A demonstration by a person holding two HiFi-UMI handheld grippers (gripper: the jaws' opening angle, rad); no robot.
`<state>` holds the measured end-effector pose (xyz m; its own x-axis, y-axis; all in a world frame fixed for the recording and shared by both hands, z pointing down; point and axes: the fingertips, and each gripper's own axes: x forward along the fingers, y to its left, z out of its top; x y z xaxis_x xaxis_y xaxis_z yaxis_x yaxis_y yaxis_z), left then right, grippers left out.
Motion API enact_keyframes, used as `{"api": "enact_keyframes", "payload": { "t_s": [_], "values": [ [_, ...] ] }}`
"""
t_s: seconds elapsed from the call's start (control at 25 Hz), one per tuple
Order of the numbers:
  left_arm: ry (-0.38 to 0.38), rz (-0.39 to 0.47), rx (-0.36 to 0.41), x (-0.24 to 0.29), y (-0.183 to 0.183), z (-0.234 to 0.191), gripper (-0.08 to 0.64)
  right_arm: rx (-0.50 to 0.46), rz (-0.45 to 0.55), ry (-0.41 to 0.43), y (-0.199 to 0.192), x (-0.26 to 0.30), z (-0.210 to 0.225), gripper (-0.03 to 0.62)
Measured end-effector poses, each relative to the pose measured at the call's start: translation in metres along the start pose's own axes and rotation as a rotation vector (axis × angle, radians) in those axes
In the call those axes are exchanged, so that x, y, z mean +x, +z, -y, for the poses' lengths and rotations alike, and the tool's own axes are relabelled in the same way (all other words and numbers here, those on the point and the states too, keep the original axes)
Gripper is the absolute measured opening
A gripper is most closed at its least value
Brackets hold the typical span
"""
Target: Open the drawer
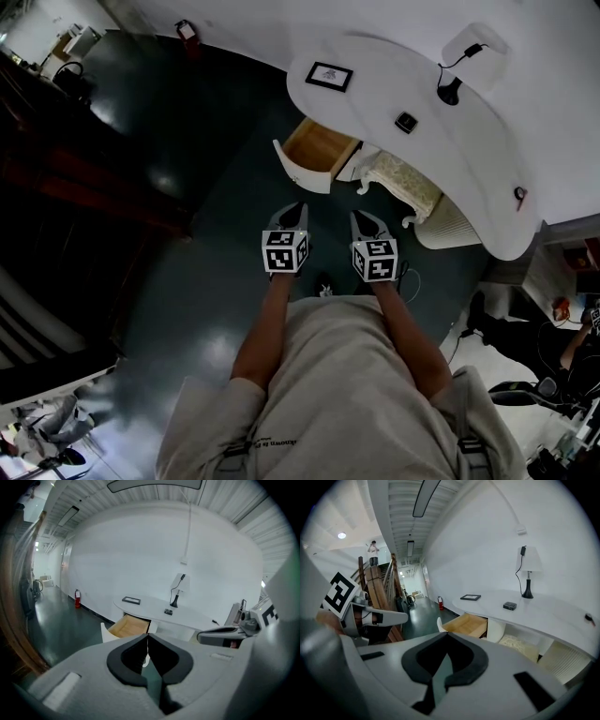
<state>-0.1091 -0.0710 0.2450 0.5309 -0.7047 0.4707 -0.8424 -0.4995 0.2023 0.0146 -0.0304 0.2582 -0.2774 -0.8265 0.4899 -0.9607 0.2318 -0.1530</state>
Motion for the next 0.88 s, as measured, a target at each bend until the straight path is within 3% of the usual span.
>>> {"api": "enact_keyframes", "payload": {
  "t_s": [0.32, 0.88],
  "values": [
    [0.018, 0.015, 0.013, -0.003, 0.004, -0.002, 0.011, -0.013, -0.016, 0.011, -0.007, -0.003, -0.003, 0.015],
    [-0.046, -0.006, 0.021, 0.015, 0.004, 0.016, 0.011, -0.038, -0.03, 0.012, -0.009, -0.005, 0.002, 0.015]
  ]
}}
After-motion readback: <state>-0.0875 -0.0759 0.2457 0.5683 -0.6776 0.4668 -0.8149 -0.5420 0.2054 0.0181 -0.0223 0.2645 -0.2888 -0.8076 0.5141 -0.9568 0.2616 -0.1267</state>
